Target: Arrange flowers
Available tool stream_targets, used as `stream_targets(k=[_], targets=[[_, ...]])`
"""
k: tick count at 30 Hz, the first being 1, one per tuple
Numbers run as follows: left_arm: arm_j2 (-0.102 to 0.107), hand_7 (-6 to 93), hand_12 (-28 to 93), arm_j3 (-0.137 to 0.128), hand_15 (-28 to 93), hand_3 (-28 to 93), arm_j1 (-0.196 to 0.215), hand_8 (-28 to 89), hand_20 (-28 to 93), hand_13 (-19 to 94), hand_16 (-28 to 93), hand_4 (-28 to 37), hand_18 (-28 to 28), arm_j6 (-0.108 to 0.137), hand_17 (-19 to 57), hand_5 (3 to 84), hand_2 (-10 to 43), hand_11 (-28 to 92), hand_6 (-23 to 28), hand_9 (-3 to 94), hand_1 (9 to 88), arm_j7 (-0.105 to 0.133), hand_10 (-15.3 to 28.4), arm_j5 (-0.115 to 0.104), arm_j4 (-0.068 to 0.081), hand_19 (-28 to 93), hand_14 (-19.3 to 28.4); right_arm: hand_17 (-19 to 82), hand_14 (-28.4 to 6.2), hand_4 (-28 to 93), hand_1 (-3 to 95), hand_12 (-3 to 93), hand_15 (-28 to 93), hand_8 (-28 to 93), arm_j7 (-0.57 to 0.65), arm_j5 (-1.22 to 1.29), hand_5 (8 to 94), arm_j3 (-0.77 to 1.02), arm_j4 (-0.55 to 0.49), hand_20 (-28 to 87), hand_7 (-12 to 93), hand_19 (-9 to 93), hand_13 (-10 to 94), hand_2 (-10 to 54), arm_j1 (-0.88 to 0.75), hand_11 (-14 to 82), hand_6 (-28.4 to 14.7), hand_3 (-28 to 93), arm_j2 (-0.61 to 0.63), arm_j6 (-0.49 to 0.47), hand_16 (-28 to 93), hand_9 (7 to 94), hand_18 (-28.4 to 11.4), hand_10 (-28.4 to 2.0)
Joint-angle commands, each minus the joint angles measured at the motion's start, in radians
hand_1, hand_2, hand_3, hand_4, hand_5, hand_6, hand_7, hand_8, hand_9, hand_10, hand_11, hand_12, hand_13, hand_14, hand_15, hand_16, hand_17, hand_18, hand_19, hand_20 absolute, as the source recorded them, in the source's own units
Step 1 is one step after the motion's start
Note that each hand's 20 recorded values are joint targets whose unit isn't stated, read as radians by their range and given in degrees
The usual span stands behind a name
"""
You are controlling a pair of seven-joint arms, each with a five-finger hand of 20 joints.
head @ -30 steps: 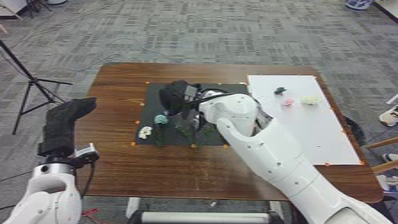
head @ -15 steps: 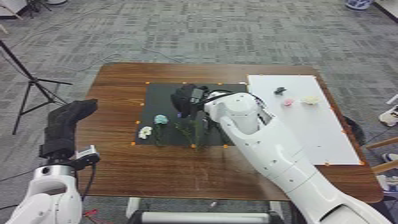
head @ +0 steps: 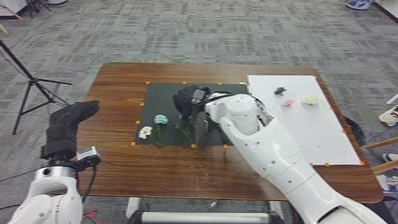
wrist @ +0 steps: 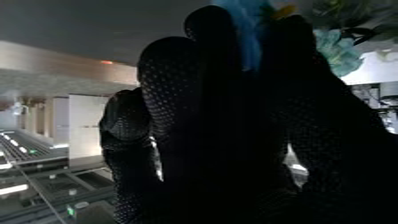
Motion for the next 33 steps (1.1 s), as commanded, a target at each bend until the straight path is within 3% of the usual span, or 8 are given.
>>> stream_targets(k=[1,6,14,15,23,25,26,33], targets=[[-0.004,20.0,10,0.005,21,68,-0.006,-9,15,41,-4,-28.3,8.5,-0.017,6.3,55.4,18.3,22,2.7,53.8,26.9,-0.010,13.8,0.005,-0.003,6,15.8,36,-9.1,-23,52.4,26.1,56,-1,0.026,0.012,74.2,-0.001,-0.006,57,30,79,73,-9.5,-0.003,13.2,4.4,62,-0.002,-0.023,35,84.1,-21.9,-9.2],[-0.005,20.0,10,0.000,21,69,0.000,-9,15,41,-4,-28.3,8.6,-0.025,6.2,55.3,15.6,22,2.8,53.7,26.8,-0.010,13.8,0.007,-0.003,6,15.7,35,-9.4,-22,50.4,21.8,56,0,0.018,0.011,70.3,0.004,-0.012,57,29,79,72,-9.5,-0.003,16.4,3.0,61,0.003,-0.041,35,79.2,-22.1,-10.0],[0.001,18.3,10,0.006,18,68,-0.004,-9,15,38,-4,-28.2,8.5,0.004,5.5,48.6,7.3,21,3.2,50.2,22.2,0.018,13.5,-0.024,0.002,5,15.2,32,-11.3,-21,38.3,17.7,57,-13,0.023,0.031,60.8,0.002,-0.028,56,25,77,67,-9.5,0.003,16.8,0.9,70,0.009,-0.044,33,67.7,-22.5,-12.4],[0.004,17.5,10,0.027,17,68,-0.034,-9,15,36,-4,-28.2,8.6,0.024,5.4,45.9,6.9,21,3.4,48.0,21.9,0.003,13.4,-0.017,0.006,5,14.7,32,-11.5,-21,37.6,17.7,57,-13,0.023,0.033,60.2,-0.001,-0.030,56,25,77,66,-9.5,0.004,16.6,0.8,71,0.011,-0.041,32,66.9,-22.5,-12.5],[0.003,17.5,10,0.033,14,69,-0.041,-8,14,32,-3,-28.3,9.0,0.036,5.7,43.3,6.0,21,3.8,42.7,21.5,-0.008,12.7,-0.012,-0.003,6,13.5,31,-12.4,-21,35.2,17.9,57,-13,0.033,0.057,57.4,-0.013,-0.054,56,24,75,64,-9.5,0.025,16.2,0.6,71,0.033,-0.055,32,63.5,-22.7,-12.8],[0.002,17.5,10,0.102,14,69,-0.137,-8,14,32,-2,-28.3,9.0,0.072,5.6,43.5,6.0,21,3.8,42.8,21.6,-0.056,12.7,0.015,0.023,6,13.7,30,-12.4,-21,34.9,17.9,57,-13,0.042,0.077,57.1,-0.017,-0.066,56,24,75,64,-9.5,0.039,16.0,0.7,71,0.046,-0.064,32,63.1,-22.7,-12.9],[0.001,17.5,10,0.109,14,69,-0.146,-8,14,32,-2,-28.3,9.0,0.076,5.6,43.7,6.0,21,3.8,42.9,21.5,-0.057,12.8,0.016,0.025,6,13.7,30,-12.5,-21,34.9,17.9,57,-13,0.052,0.097,57.0,-0.018,-0.079,56,24,75,64,-9.5,0.047,16.0,0.7,71,0.059,-0.069,32,63.1,-22.7,-12.9],[0.000,18.0,10,0.074,14,69,-0.103,-8,14,32,-2,-28.3,8.9,0.067,5.4,44.4,5.9,21,3.7,43.3,21.7,-0.046,12.8,0.005,0.012,6,13.9,29,-13.3,-21,33.8,18.0,58,-13,0.113,0.278,55.5,0.044,-0.243,56,24,74,62,-9.5,0.083,15.6,0.6,70,0.174,-0.033,31,61.7,-22.9,-13.1]])
